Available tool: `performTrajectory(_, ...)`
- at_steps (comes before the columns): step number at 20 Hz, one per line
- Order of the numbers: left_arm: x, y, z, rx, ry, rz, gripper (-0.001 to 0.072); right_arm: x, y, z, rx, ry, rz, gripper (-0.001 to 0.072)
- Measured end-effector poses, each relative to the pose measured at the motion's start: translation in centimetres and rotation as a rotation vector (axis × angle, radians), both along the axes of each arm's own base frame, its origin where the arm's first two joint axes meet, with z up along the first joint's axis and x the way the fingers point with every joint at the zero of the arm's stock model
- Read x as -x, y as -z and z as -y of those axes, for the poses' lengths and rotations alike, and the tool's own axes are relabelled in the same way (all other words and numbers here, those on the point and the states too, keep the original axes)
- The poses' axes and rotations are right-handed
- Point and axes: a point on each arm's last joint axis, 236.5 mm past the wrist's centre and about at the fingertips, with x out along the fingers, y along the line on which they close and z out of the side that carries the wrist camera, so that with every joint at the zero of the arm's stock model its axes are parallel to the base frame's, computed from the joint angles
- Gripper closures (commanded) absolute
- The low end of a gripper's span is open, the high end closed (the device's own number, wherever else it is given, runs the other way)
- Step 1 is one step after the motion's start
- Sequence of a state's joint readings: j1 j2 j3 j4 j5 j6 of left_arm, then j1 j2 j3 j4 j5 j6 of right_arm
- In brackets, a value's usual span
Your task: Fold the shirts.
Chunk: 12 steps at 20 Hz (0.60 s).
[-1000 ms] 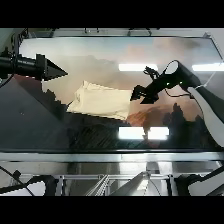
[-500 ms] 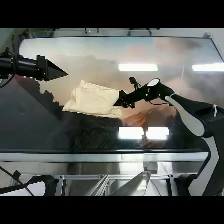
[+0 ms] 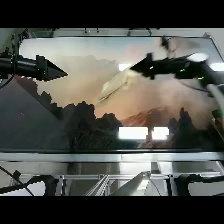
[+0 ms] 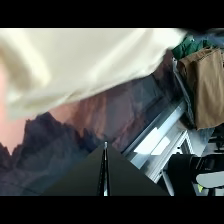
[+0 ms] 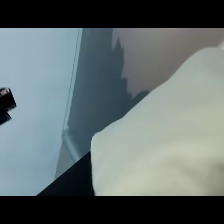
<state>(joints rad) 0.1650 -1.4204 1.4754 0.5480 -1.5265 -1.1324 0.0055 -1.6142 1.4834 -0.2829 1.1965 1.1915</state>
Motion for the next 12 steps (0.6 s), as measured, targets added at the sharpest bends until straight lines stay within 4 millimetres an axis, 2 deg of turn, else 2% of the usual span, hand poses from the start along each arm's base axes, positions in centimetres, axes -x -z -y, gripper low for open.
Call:
performTrajectory(2, 0.0, 0.0, 0.0, 0.0, 0.0, 0.0, 0.0688, -0.9, -3.8, 7.3, 0.086, 0.167, 0.062, 0.0703)
performTrajectory(5, 0.0, 0.0, 0.0, 0.0, 0.0, 0.0, 0.0688, -0.4, -8.2, 22.1, 0.242, 0.511, 0.099, 0.0702)
performTrajectory(6, 0.0, 0.0, 0.0, 0.0, 0.0, 0.0, 0.0688, 0.5, -9.4, 26.9, 0.282, 0.629, 0.1, 0.0702)
performTrajectory(8, 0.0, 0.0, 0.0, 0.0, -0.001, 0.0, 0.0688, 3.3, -11.1, 35.0, 0.33, 0.827, 0.08, 0.0703)
performTrajectory(10, 0.0, 0.0, 0.0, -0.001, 0.0, 0.001, 0.0688, 6.8, -11.6, 41.2, 0.362, 0.974, 0.033, 0.0703)
performTrajectory(12, 0.0, 0.1, -0.1, -0.006, 0.002, 0.003, 0.0688, 10.9, -10.6, 45.5, 0.388, 1.059, -0.052, 0.0703)
